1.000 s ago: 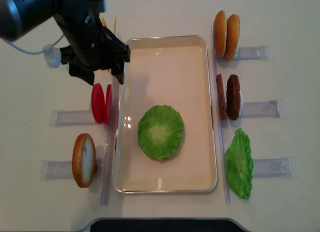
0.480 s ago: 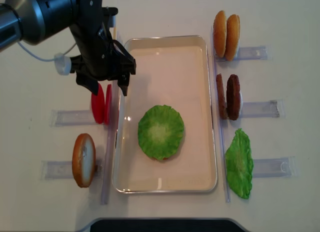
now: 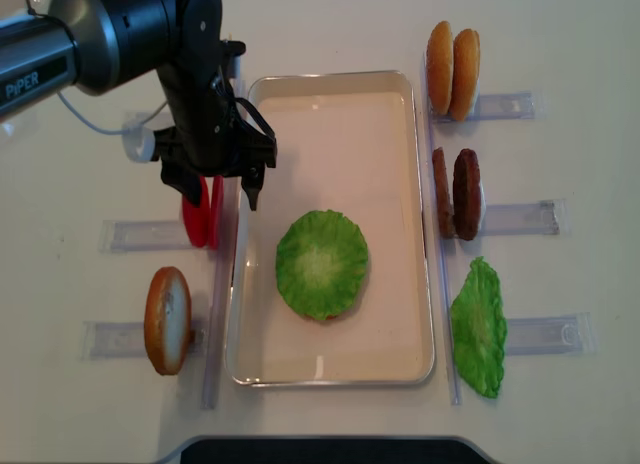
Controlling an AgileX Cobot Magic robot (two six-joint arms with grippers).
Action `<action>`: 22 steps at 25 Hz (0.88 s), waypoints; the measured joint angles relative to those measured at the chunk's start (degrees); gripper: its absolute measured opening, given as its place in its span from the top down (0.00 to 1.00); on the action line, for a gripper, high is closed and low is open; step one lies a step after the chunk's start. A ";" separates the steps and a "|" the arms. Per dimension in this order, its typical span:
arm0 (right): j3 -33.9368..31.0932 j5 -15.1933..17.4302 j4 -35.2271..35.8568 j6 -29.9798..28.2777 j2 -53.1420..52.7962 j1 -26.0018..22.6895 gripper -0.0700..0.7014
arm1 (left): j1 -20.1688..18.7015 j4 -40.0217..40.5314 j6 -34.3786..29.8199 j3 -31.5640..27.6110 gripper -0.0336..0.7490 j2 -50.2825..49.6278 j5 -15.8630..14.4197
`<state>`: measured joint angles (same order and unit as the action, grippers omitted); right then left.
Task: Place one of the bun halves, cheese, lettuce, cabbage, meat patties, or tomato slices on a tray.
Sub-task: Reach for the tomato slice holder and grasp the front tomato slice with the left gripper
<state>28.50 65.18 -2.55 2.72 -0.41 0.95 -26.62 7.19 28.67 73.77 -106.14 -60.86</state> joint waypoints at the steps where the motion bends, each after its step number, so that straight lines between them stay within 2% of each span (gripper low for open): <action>1: 0.00 0.00 0.00 0.00 0.00 0.00 0.31 | 0.00 0.00 -0.04 0.00 0.14 -0.30 -0.04; 4: 0.00 0.00 0.00 0.00 0.00 0.00 0.31 | 0.00 0.00 -0.51 0.00 0.15 -0.48 -0.38; 6: 0.00 0.00 0.00 0.00 0.00 0.00 0.31 | 0.00 0.00 -0.64 0.00 0.20 -0.48 -1.12; 9: 0.00 0.00 0.00 0.00 0.00 0.00 0.31 | 0.00 0.29 -0.77 0.00 0.35 -0.48 -1.72; 15: 0.00 0.00 0.00 0.00 0.00 0.00 0.31 | 0.00 0.76 -0.81 0.00 0.74 -0.48 -2.78; 18: 0.00 0.00 0.00 0.00 0.00 0.00 0.31 | 0.00 1.45 -0.89 0.00 0.87 -0.48 -3.41; 22: 0.00 0.00 0.00 0.00 0.00 0.00 0.31 | 0.00 1.69 -1.88 0.00 0.89 -0.48 -4.12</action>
<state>28.50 65.18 -2.55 2.72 -0.41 0.95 -26.62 8.88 26.78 73.77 -106.62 -64.98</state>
